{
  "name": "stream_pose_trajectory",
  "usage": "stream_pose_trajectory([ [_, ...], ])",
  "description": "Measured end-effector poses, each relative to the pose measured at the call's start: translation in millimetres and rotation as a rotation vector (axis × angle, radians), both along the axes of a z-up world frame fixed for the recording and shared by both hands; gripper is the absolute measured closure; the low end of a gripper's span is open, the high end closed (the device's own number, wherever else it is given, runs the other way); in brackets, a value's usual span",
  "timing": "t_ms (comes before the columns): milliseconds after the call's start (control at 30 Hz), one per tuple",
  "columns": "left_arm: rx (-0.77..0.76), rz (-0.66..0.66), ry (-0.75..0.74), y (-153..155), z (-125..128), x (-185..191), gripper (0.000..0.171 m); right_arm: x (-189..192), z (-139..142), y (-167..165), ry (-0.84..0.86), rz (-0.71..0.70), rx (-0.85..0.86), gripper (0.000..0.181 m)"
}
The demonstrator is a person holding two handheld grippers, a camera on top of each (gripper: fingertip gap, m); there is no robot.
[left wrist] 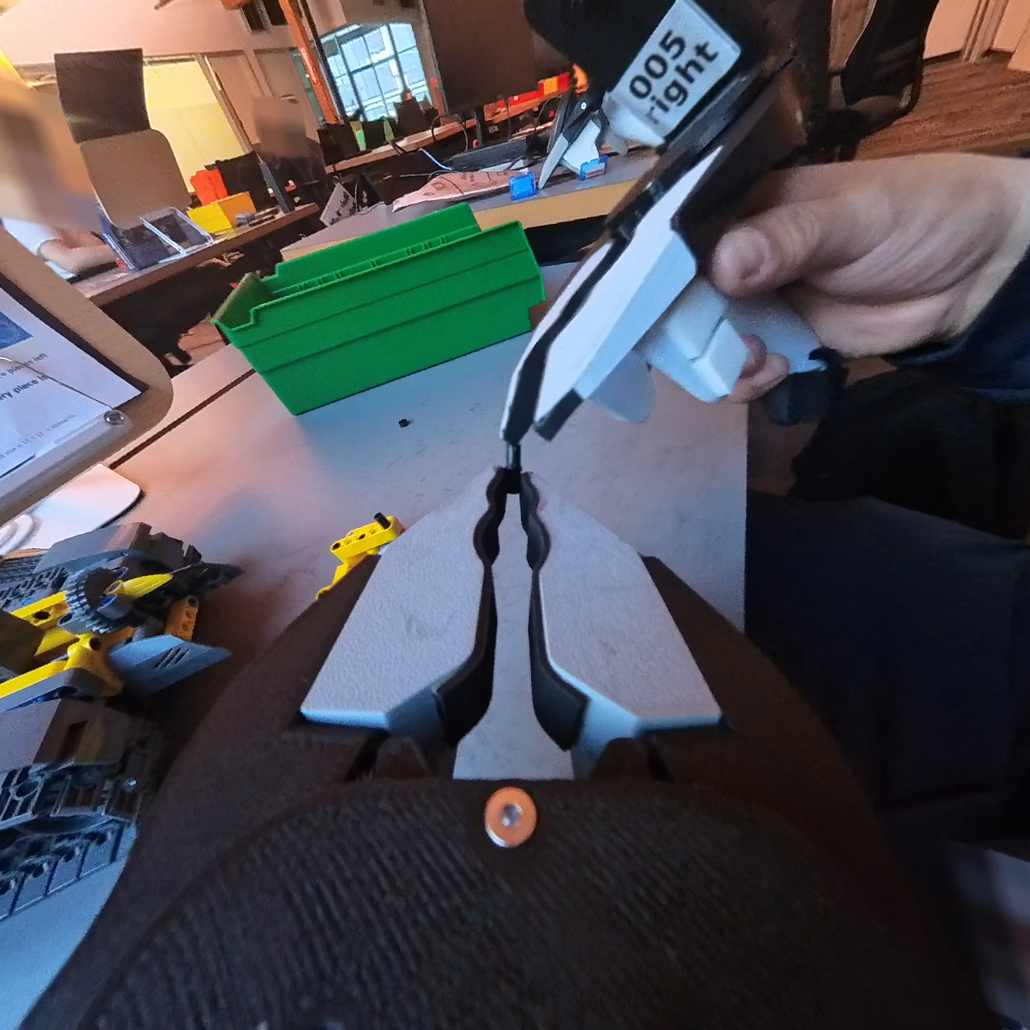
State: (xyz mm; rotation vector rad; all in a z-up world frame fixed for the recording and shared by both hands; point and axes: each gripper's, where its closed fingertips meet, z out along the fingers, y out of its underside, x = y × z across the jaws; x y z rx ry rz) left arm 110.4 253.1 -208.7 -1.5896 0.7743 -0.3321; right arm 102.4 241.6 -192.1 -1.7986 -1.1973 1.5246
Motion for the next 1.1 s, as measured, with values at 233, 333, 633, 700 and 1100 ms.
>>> stream_pose_trajectory([
  [233, 0.015, 0.038, 0.079, 3, -6, 0, 0.17, -6, -12, 3, -0.013, -0.035, 0.04, 0.179],
  [333, 0.015, 0.053, 0.067, 5, -5, -2, 0.169, -6, -11, 5, -0.01, -0.046, 0.091, 0.18],
  [633, -0.045, 0.088, -0.07, 12, 2, -17, 0.161, 64, 67, 127, 0.084, -0.433, 0.321, 0.18],
  [700, -0.048, 0.086, -0.061, 12, 1, -16, 0.162, 101, 96, 186, 0.077, -0.625, 0.427, 0.18],
  [1100, -0.052, 0.074, -0.049, 11, -1, -14, 0.165, 180, 43, 311, -0.354, -0.807, 0.324, 0.163],
])
